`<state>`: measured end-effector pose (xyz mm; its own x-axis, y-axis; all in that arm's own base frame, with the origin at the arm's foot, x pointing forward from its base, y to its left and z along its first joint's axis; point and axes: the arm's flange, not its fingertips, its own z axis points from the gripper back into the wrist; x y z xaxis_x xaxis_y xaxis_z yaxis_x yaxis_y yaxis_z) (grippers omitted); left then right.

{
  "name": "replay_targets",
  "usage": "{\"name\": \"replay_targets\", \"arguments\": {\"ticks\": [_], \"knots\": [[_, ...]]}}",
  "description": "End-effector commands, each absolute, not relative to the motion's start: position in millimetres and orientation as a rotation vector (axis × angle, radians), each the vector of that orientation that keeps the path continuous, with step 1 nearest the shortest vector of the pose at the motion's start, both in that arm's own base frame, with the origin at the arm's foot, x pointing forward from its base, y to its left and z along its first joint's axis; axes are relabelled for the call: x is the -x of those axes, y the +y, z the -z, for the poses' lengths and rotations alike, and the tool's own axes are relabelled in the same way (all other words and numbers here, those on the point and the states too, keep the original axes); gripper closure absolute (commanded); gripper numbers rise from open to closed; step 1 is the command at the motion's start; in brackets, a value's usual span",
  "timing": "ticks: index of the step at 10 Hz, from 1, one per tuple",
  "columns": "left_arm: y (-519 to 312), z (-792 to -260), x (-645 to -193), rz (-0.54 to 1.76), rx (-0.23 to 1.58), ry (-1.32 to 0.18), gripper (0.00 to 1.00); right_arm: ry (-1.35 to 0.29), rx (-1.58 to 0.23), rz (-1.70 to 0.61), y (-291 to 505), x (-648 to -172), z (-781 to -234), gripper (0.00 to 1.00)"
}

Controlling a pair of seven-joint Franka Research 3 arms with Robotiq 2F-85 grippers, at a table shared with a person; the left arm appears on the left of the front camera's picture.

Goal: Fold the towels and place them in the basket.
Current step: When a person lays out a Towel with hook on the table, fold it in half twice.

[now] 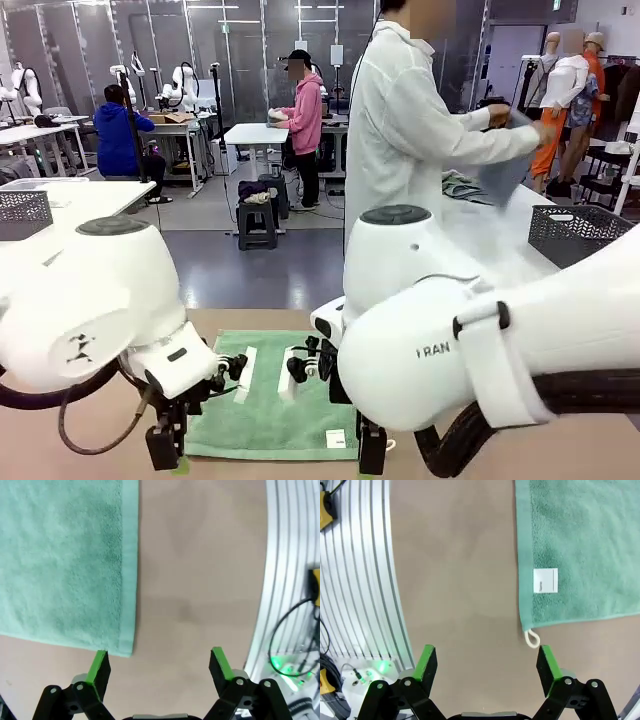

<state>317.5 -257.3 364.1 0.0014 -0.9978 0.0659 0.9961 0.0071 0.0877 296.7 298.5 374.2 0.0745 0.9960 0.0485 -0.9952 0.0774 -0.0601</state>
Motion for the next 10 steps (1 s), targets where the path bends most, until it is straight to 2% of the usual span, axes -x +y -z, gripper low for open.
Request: {"name": "replay_targets", "arguments": {"ticks": [1,6,7,10], "knots": [[-247.1,-339.7,-315.0,1.602,-0.066,-0.144,0.00,-0.104,0.012,-1.474,302.3,-298.9,-357.2,0.00],[-237.1,-335.6,-320.1,1.657,-0.100,-0.088,0.00,-0.101,0.014,-1.495,298.2,-307.8,-348.2,0.00],[-252.2,-338.2,-332.4,1.605,-0.072,-0.103,0.00,-0.086,0.002,-1.484,298.9,-305.2,-350.4,0.00],[-251.4,-338.3,-332.6,1.613,-0.080,-0.099,0.00,-0.086,0.003,-1.485,298.8,-305.4,-350.7,0.00]]}}
